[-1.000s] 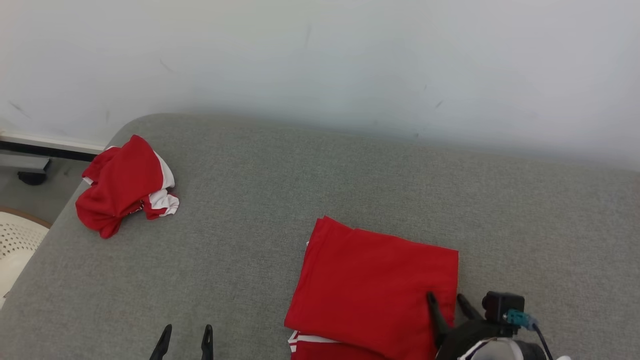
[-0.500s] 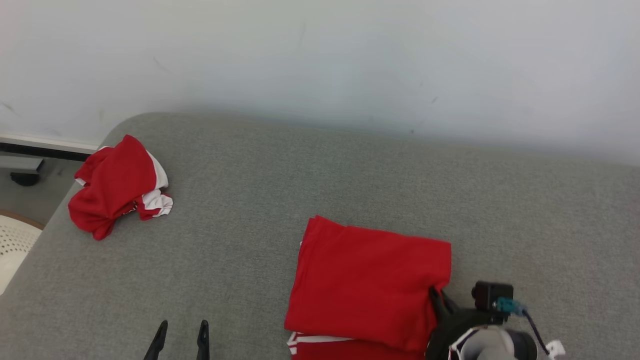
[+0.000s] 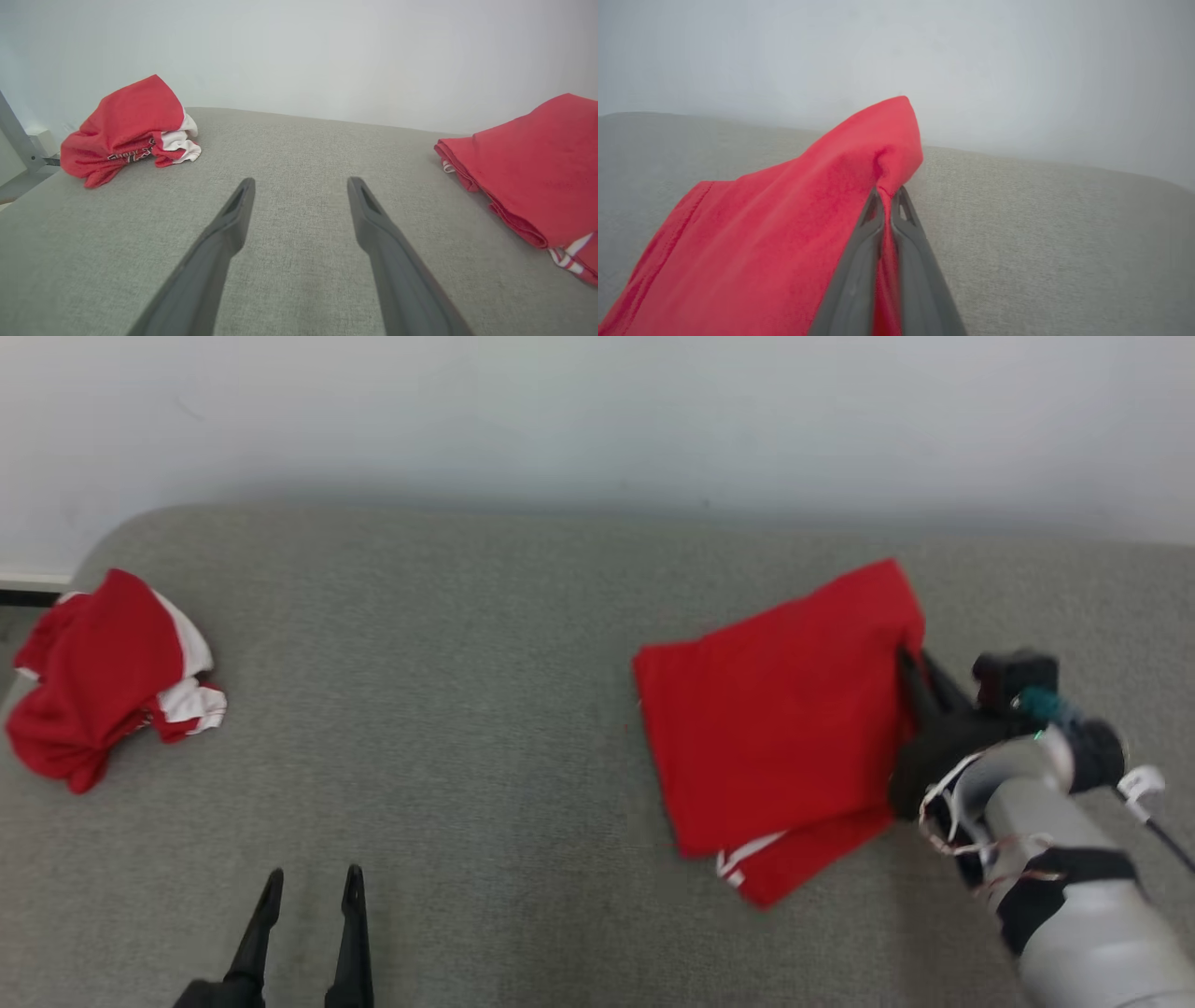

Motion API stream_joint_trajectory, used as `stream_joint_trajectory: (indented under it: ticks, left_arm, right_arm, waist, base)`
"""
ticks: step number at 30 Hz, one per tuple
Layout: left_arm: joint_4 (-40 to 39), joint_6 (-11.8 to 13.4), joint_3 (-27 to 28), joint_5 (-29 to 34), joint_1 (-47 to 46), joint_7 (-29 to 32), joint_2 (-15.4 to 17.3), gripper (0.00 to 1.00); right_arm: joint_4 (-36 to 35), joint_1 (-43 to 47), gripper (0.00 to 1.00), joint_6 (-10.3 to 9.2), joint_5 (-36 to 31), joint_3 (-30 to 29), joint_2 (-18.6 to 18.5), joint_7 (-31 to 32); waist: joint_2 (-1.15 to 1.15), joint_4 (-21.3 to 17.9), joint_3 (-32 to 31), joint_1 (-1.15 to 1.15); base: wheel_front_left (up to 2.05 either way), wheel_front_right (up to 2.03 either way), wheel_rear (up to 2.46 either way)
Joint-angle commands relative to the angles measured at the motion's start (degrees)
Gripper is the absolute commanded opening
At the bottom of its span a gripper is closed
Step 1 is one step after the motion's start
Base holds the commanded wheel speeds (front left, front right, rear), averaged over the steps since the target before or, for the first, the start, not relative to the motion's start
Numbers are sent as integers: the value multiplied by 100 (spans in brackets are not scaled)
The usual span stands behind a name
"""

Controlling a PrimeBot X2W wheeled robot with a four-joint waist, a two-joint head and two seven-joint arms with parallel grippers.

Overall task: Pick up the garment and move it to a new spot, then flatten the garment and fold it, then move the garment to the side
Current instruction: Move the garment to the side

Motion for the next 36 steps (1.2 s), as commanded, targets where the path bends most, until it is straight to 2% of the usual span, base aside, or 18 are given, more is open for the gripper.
stream_joint_trajectory:
  ticks: [1, 11, 12, 21, 29, 36]
  left_arm:
    - [-36, 0, -3, 3, -136, -18, -3, 100]
    - [-336, -73, 107, 255, -639, -18, -2, 100]
    - [-336, -73, 107, 255, -639, -18, -2, 100]
    - [-594, -114, 216, 417, -859, -18, 41, 100]
    - [-788, -111, 271, 430, -847, -18, 97, 100]
    - [-839, -111, 284, 431, -894, -18, 124, 100]
  right_arm:
    - [-18, -155, 0, -10, -77, 30, -120, -4]
    - [343, -1140, 0, -10, -325, 316, -1113, -4]
    - [343, -1140, 0, -10, -325, 316, -1113, -4]
    - [590, -1915, 0, -10, -456, 538, -1892, 45]
    - [698, -2475, 0, -10, -642, 694, -2205, 121]
    - [846, -2640, 0, -10, -730, 665, -2253, 113]
  waist:
    - [-1, -393, 426, -1]
    - [-1, -698, 1121, -1]
    - [-1, -698, 1121, -1]
    - [-1, -811, 1551, -1]
    - [-1, -926, 1791, -1]
    - [-1, -952, 1861, -1]
  base:
    - [0, 0, 0]
    - [0, 0, 0]
    - [0, 0, 0]
    - [0, 0, 0]
    - [0, 0, 0]
    - [0, 0, 0]
